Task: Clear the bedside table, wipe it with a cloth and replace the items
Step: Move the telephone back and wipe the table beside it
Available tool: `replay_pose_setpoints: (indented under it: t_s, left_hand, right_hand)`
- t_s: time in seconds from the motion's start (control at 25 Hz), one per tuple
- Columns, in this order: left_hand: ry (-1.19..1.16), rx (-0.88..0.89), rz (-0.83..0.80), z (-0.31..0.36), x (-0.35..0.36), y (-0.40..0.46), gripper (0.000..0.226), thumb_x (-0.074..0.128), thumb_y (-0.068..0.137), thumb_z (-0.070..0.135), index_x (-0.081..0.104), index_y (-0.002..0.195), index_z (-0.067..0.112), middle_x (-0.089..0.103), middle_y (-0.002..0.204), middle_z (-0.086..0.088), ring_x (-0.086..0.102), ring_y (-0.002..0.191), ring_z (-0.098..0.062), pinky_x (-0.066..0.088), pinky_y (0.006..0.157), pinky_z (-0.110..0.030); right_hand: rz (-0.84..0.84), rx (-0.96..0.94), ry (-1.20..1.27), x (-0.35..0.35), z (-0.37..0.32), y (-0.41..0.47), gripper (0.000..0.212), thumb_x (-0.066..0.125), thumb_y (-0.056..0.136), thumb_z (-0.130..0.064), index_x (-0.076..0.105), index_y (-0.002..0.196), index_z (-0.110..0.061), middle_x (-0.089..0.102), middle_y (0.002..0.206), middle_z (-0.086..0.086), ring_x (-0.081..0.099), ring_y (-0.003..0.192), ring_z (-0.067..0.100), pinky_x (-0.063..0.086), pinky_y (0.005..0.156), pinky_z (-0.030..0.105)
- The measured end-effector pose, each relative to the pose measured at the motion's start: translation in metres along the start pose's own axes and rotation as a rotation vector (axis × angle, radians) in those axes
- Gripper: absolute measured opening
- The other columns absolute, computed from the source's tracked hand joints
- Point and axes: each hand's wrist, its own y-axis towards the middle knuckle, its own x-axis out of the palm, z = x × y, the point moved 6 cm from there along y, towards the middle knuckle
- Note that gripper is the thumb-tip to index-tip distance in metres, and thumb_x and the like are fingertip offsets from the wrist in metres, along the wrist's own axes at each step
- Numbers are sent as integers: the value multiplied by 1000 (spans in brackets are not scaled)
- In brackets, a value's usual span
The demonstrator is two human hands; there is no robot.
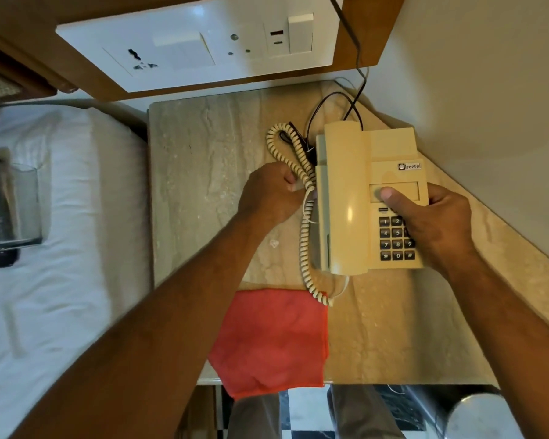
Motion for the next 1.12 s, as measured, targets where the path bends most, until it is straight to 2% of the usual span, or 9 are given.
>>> replay_pose_setpoints:
  t_s: [0.12, 0.24, 0.48, 0.6, 0.68, 0.76, 0.88, 1.0, 1.12]
  left_hand:
    - [194, 130, 71, 5, 5, -17, 42, 79, 80, 42, 63, 108, 17, 57, 98, 2, 57, 88, -14, 47, 70, -31]
    - [377, 191, 164, 16, 13, -19, 30, 71, 89, 35, 64, 108, 12, 63, 101, -6, 48, 81, -14, 37, 65, -31]
    - [327, 53, 329, 6, -31, 18, 16, 64, 96, 21, 70, 105, 9, 71, 99, -9, 63, 78, -17, 47, 64, -25]
    - [185, 88, 316, -8, -45, 21, 15, 62, 96, 17, 72, 100, 6, 72, 92, -5, 61, 73, -11, 40, 61, -8]
    - [162, 170, 300, -11, -44, 14, 18, 57, 99, 15, 69, 98, 3, 69, 89, -10, 56, 67, -9, 44, 60, -7]
    - [183, 259, 305, -18, -40, 0, 27, 51, 102, 17, 63, 119, 0, 67, 102, -16, 63, 85, -18, 51, 75, -18]
    - [227, 443, 238, -33, -28, -28, 55, 42, 105, 24, 33, 152, -2, 54, 136, -27, 55, 119, -33, 50, 96, -39]
    - [473, 557, 40, -52, -2, -42, 73, 35, 100, 48, 23, 158, 6, 25, 163, -26, 22, 150, -45, 24, 120, -59]
    - [580, 580, 11, -64, 9, -38, 86, 29, 93, 69, 20, 159, 13, 14, 168, -21, 11, 153, -46, 13, 119, -63]
  right_hand:
    - [9, -8, -31, -5, -1, -4, 31, 89, 68, -47, 79, 91, -28, 80, 85, -12, 77, 76, 9, 61, 66, 26]
    - [35, -4, -63, -7, 2, -6, 33, 87, 68, -51, 78, 90, -28, 80, 84, -9, 77, 77, 9, 62, 75, 33]
    - [108, -164, -212, 22, -16, -11, 33, 78, 73, -63, 73, 86, -34, 74, 79, -18, 73, 76, 0, 61, 76, 29]
    - [194, -325, -654, 49, -30, -9, 60, 59, 81, -76, 68, 100, -20, 72, 88, -1, 68, 85, 23, 45, 61, 31]
    - [312, -363, -914, 56, -43, -12, 69, 55, 88, -71, 58, 122, -11, 67, 109, 13, 59, 102, 36, 44, 66, 40]
    - [373, -522, -881, 66, -58, -38, 59, 59, 94, -50, 52, 132, -6, 61, 122, 18, 53, 109, 39, 46, 81, 48]
    - [-20, -1027, -721, 121, -43, -131, 27, 58, 96, -28, 61, 110, -6, 65, 104, 17, 60, 96, 35, 43, 87, 45]
    - [-768, -1145, -1097, 166, 54, -216, 70, 53, 92, -63, 50, 142, -14, 52, 146, 19, 48, 135, 41, 32, 116, 57]
    - [-853, -1094, -1296, 159, 95, -214, 93, 67, 79, -66, 32, 156, -26, 31, 164, 12, 28, 151, 36, 22, 120, 60]
